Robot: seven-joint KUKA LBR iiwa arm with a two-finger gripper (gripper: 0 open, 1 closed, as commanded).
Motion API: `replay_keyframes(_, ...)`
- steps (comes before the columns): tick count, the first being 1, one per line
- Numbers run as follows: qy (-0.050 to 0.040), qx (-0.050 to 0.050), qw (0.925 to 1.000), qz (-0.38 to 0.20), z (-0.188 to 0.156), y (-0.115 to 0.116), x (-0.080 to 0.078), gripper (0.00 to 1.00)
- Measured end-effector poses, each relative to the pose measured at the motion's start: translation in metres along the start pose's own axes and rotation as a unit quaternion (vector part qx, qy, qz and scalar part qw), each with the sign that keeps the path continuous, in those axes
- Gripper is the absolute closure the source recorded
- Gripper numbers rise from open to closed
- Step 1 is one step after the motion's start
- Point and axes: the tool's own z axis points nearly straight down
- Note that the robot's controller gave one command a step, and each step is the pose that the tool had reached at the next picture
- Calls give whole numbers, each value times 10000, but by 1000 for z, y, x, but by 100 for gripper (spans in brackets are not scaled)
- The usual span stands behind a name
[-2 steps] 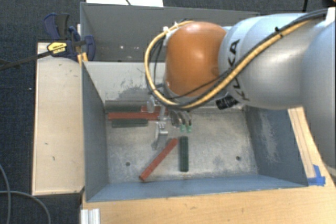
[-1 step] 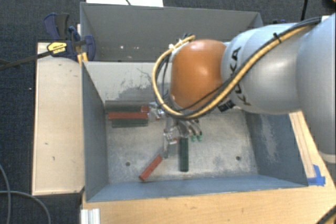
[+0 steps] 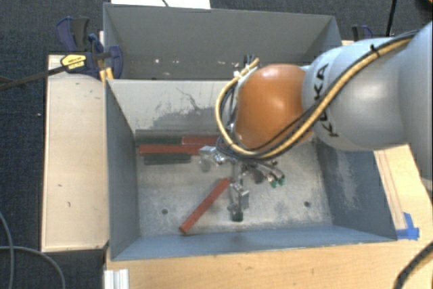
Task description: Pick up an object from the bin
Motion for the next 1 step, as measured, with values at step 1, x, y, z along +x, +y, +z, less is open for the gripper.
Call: replay_keyframes(1,-27,1,10000,88,-20,32,1,0)
